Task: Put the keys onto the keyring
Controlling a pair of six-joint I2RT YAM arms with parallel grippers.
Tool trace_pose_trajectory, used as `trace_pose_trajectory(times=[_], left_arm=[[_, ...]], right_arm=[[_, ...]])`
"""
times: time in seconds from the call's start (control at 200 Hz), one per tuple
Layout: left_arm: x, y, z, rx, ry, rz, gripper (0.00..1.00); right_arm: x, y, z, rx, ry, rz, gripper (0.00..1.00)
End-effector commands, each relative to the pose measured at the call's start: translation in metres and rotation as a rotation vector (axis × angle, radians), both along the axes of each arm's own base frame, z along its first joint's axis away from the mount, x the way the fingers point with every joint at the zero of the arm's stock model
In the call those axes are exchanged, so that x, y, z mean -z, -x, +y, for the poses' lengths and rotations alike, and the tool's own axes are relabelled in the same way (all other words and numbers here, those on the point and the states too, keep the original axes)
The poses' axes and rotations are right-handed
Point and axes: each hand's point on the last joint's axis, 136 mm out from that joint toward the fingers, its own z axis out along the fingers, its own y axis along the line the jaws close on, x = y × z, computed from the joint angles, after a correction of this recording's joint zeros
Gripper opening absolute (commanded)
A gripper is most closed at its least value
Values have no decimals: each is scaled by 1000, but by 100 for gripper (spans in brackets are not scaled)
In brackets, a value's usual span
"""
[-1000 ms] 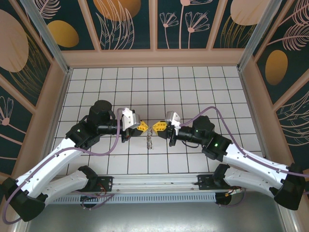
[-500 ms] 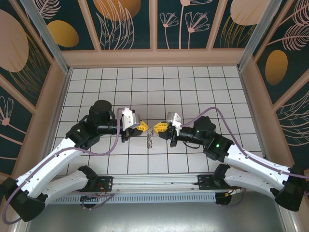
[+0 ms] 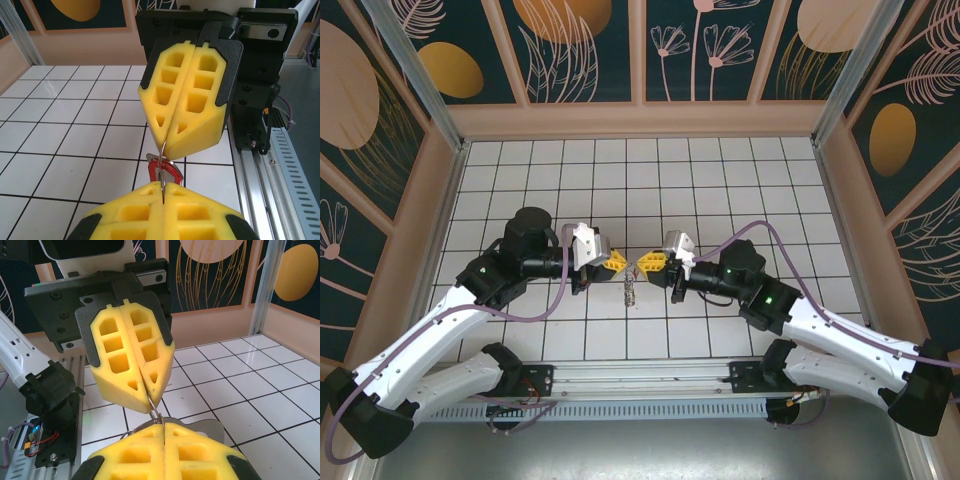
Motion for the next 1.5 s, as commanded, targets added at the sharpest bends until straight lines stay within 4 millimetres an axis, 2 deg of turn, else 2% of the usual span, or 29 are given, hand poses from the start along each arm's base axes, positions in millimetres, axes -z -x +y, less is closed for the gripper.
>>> trace_pose_trajectory(times=[0.0, 0.706, 1.491], left_arm=[[-6, 3, -1, 24, 17, -32, 0], [-6, 4, -1, 26, 17, -30, 0], [-5, 4, 0, 21, 12, -30, 0]], right_arm=[[-4, 0, -1, -6, -29, -17, 0], [-3, 2, 4, -32, -32, -8, 0], [2, 2, -2, -13, -20, 5, 0]])
